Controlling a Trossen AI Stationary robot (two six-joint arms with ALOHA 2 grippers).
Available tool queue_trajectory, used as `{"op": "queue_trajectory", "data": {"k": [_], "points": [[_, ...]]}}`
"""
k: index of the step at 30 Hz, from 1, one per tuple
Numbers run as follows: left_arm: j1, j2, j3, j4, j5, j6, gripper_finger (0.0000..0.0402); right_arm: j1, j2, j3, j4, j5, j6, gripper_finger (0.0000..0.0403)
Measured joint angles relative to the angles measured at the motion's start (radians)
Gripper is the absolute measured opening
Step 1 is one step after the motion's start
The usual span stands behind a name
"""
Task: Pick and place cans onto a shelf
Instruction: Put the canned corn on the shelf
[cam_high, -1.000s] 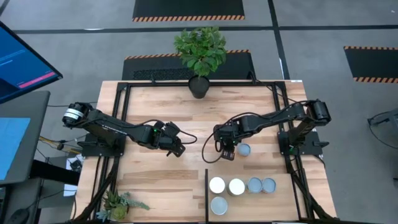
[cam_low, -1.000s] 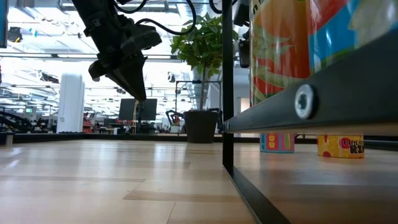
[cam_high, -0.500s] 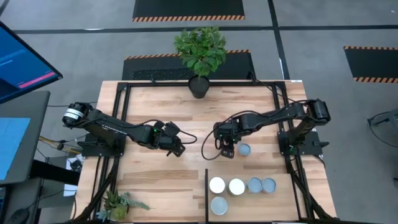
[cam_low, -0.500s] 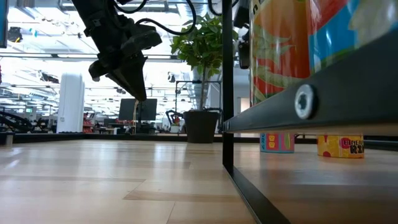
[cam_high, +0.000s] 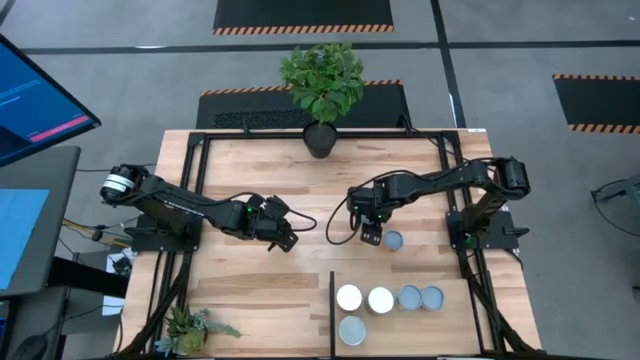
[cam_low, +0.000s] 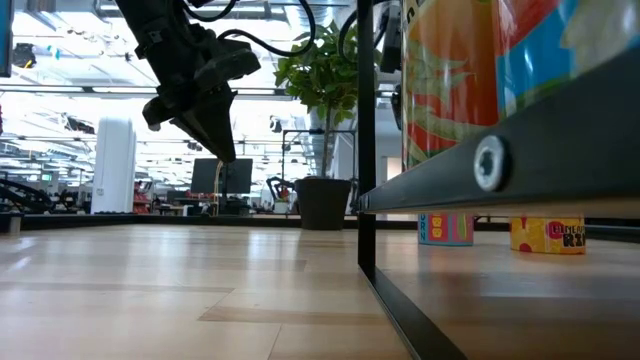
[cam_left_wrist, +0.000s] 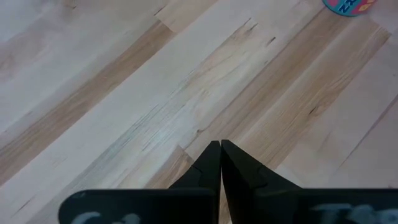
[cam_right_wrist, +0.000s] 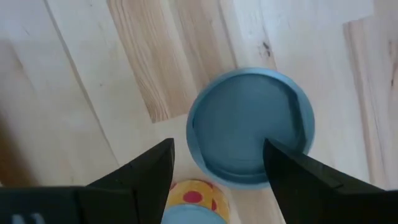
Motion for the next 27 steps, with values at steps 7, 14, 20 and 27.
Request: {"op": "queue_trajectory", "data": {"k": [7,14,20,27], "points": [[0.000,0.000,0.000,0.000,0.000,0.000,0.0000,0.005,-0.001,-0.032,0.046,0.005,-0.002,0.0270],[0.000,0.000,0.000,0.000,0.000,0.000,0.0000,0.004,0.001,-0.032,0.068,0.034,0.013,0.0267],[0.000,0.000,0.000,0.000,0.000,0.000,0.0000,0.027,0.003,-0.034,0.061,0.141,0.065,0.0206],[0.000,0.000,0.000,0.000,0.000,-0.001,0.0000,0.046,0.005,-0.035,0.061,0.189,0.083,0.0048]]}}
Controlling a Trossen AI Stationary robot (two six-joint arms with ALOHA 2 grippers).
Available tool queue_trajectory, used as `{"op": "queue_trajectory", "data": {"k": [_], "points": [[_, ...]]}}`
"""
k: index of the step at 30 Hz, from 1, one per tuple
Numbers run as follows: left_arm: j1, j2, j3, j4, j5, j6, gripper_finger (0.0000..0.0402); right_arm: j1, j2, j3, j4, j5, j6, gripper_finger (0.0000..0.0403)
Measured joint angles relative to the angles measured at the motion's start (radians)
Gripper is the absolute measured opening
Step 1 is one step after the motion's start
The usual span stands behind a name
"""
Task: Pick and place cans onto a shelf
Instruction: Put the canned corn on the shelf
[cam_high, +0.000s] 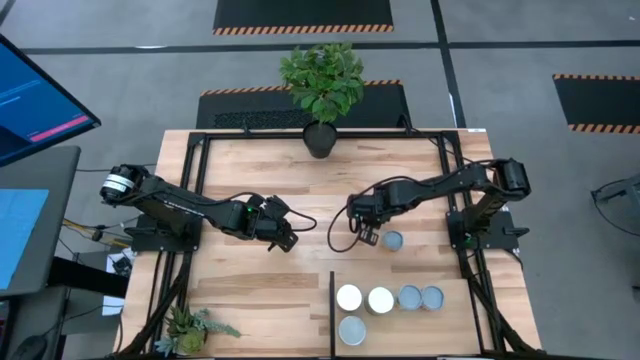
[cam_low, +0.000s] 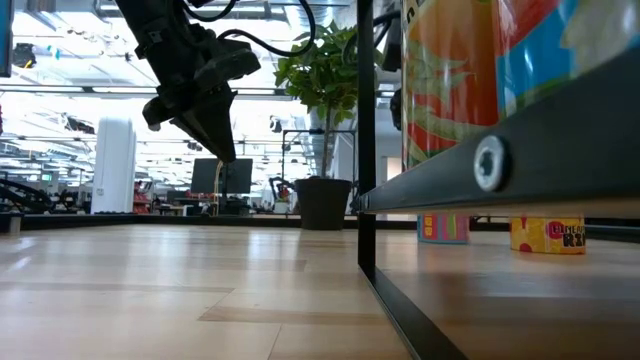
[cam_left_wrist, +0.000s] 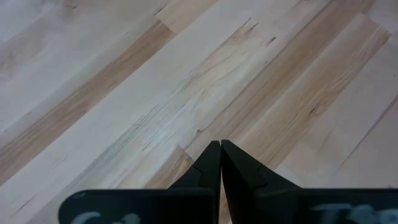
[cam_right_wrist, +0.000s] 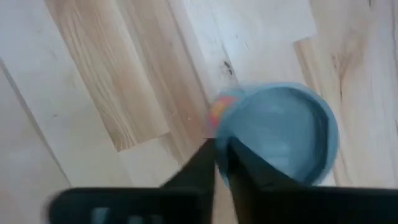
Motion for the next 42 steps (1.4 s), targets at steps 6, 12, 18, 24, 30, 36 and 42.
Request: {"op": "queue_trajectory", "data": {"k": [6,12,18,24,30,36,42], "points": [[0.000,0.000,0.000,0.000,0.000,0.000,0.0000,0.027,-0.007,0.042,-0.056,-0.002,-0.014,0.0016],[0.000,0.000,0.000,0.000,0.000,0.000,0.0000,0.082,-0.027,0.189,-0.239,0.003,-0.005,0.0008],[0.000,0.000,0.000,-0.005,0.000,0.005,0.0000,0.179,-0.082,0.372,-0.445,0.009,0.074,0.0005],[0.000,0.000,0.000,-0.003,-0.002,0.016,0.0000,0.318,-0.178,0.496,-0.510,0.032,0.272,0.0004],[0.000,0.000,0.000,-0.008,-0.032,0.033,0.0000,0.511,-0.277,0.509,-0.494,0.076,0.537,0.0006],[0.000,0.000,0.000,0.000,-0.038,0.094,0.0000,0.744,-0.312,0.509,-0.493,0.171,0.769,0.0006],[0.000,0.000,0.000,0.000,-0.042,0.105,0.0000,0.935,-0.264,0.509,-0.454,0.213,0.811,0.0005]]}}
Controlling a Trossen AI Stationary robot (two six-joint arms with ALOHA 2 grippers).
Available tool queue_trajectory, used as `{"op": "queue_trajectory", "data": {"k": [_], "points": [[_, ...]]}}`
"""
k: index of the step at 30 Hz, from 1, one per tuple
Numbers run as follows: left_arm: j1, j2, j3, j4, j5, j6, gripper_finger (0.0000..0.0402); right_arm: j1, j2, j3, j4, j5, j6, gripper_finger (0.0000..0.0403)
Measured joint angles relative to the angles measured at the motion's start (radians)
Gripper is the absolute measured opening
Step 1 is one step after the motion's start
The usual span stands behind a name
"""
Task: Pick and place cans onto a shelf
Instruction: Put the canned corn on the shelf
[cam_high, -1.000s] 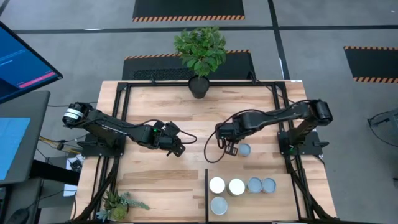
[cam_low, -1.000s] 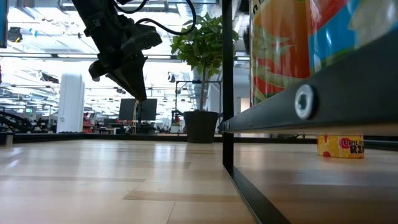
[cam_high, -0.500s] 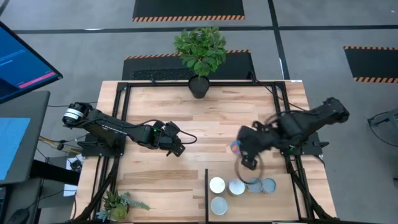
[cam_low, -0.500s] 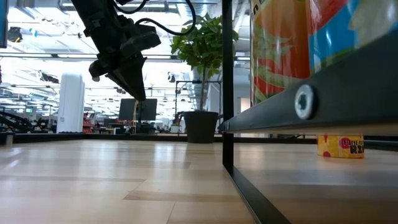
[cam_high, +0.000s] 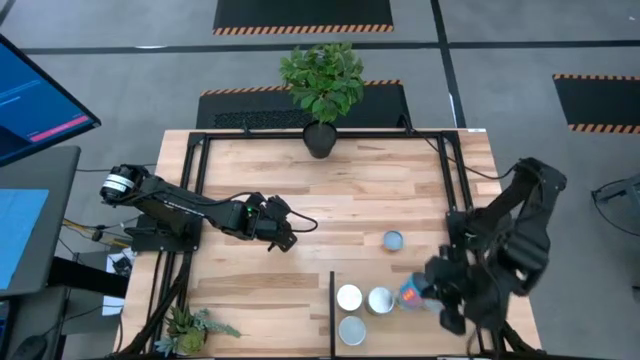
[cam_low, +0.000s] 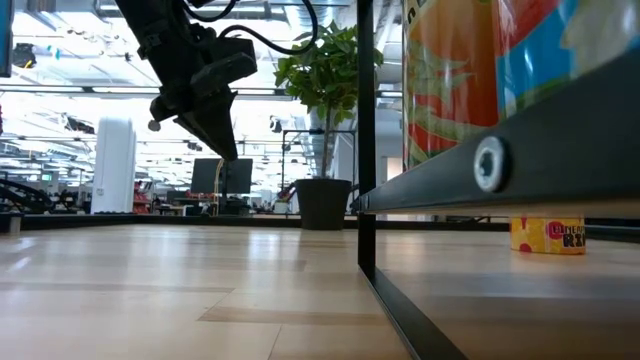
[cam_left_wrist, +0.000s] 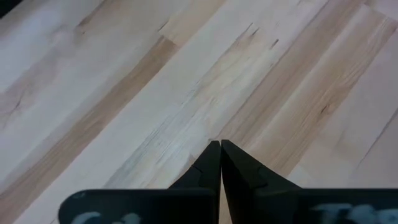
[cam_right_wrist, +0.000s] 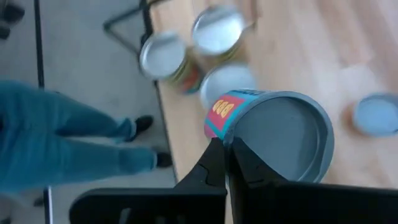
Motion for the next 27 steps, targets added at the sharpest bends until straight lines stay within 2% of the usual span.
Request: {"op": "queue_trajectory", "data": {"k": [8,16,23,27], "points": [[0.000,0.000,0.000,0.000,0.000,-0.004,0.0000,0.124,0.094,0.000,0.117,-0.007,0.233,0.0004],[0.000,0.000,0.000,0.000,0.000,-0.006,0.0000,0.183,0.197,0.000,0.104,-0.011,0.417,0.0004],[0.000,0.000,0.000,0.000,0.000,-0.001,0.0000,0.190,0.294,0.000,0.155,-0.139,0.500,0.0009],[0.000,0.000,0.000,0.000,0.001,0.013,0.0000,0.190,0.334,0.000,0.184,-0.145,0.502,0.0004]]}}
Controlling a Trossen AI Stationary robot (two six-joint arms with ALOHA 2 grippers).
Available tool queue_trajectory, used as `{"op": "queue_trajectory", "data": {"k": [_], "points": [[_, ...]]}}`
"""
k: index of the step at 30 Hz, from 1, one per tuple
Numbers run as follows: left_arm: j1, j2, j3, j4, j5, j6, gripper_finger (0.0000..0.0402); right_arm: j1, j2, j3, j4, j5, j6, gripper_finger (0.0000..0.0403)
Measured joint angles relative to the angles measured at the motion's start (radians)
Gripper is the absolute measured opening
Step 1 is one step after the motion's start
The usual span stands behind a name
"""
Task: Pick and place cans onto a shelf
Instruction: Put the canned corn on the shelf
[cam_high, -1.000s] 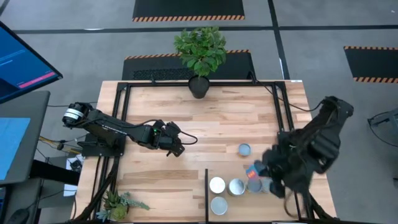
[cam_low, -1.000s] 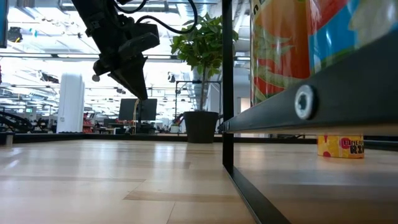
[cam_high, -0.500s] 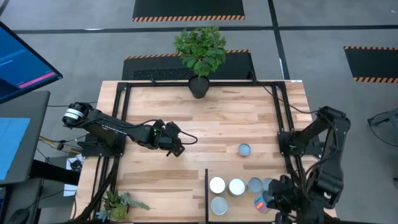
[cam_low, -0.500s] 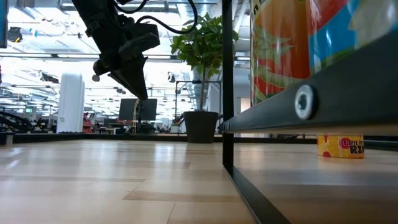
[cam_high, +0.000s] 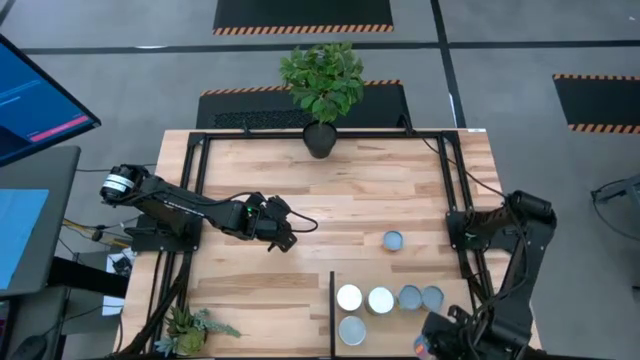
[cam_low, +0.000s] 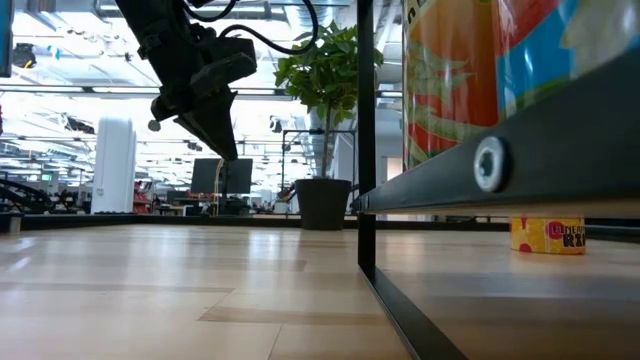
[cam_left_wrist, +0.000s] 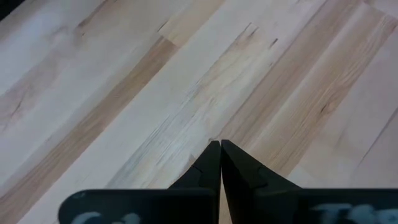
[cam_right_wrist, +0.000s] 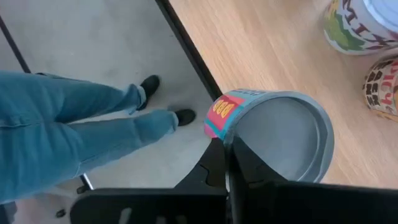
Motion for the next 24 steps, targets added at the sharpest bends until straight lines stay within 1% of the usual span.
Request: {"op": "queue_trajectory", "data": {"k": [7,14,24], "points": [[0.000,0.000,0.000,0.000,0.004,0.003,0.0000,-0.011,0.036,0.000,-0.005,-0.001,0.016,0.0006],[0.000,0.000,0.000,0.000,0.009,0.003,0.0000,-0.010,0.076,0.000,-0.003,-0.051,0.020,0.0008],[0.000,0.000,0.000,0.000,0.009,-0.003,0.0000,-0.022,0.092,0.000,-0.130,-0.050,0.049,0.0008]]}}
